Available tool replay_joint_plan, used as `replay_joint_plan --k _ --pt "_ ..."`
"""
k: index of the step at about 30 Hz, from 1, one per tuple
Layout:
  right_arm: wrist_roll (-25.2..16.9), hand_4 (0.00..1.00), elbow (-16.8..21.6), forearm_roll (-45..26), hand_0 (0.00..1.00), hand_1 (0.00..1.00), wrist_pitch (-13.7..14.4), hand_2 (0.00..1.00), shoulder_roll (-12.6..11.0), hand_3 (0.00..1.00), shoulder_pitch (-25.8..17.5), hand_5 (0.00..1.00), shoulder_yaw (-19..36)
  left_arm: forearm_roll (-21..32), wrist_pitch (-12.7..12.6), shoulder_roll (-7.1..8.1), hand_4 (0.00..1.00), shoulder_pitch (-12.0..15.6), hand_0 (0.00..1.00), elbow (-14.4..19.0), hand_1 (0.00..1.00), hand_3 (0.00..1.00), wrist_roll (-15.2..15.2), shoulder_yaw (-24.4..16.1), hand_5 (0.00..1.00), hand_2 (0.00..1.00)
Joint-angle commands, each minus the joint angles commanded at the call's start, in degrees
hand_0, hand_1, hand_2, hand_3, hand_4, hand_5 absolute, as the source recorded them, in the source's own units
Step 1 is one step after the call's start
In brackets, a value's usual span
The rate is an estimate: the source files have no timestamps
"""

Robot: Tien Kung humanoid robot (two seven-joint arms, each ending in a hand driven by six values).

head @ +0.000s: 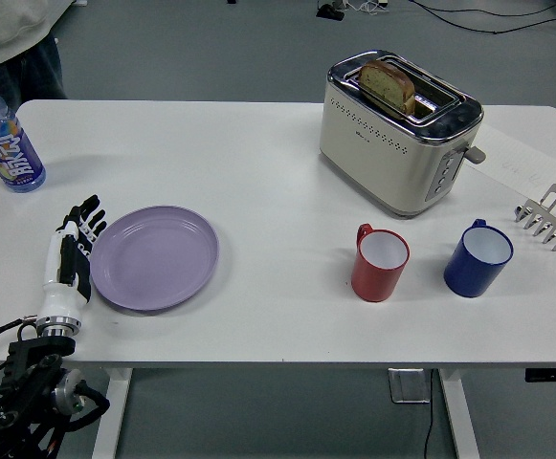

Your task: Push plate across desktop

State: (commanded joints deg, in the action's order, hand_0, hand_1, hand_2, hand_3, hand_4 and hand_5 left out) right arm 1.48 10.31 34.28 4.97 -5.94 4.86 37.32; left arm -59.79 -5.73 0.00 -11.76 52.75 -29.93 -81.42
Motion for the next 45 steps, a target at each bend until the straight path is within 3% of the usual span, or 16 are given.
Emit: replay_joint_plan --k 26,45 --pt "0.06 0.301 0.00 1.03 0.669 0.657 -0.06 0.737 -0.15 0.690 0.24 0.307 0.98 0.98 -0.58 0.00 0.490 -1.42 0.873 -1.31 0.902 0.784 -0.26 5.42 0.998 0.910" --pt "0.19 0.301 0.00 1.02 0.668 0.658 -0.04 0.736 0.03 0.689 0.19 0.300 0.96 2.92 -1.87 0.00 0.492 -3.24 0.873 -2.07 0.901 0.777 -1.08 13.41 0.998 0.911"
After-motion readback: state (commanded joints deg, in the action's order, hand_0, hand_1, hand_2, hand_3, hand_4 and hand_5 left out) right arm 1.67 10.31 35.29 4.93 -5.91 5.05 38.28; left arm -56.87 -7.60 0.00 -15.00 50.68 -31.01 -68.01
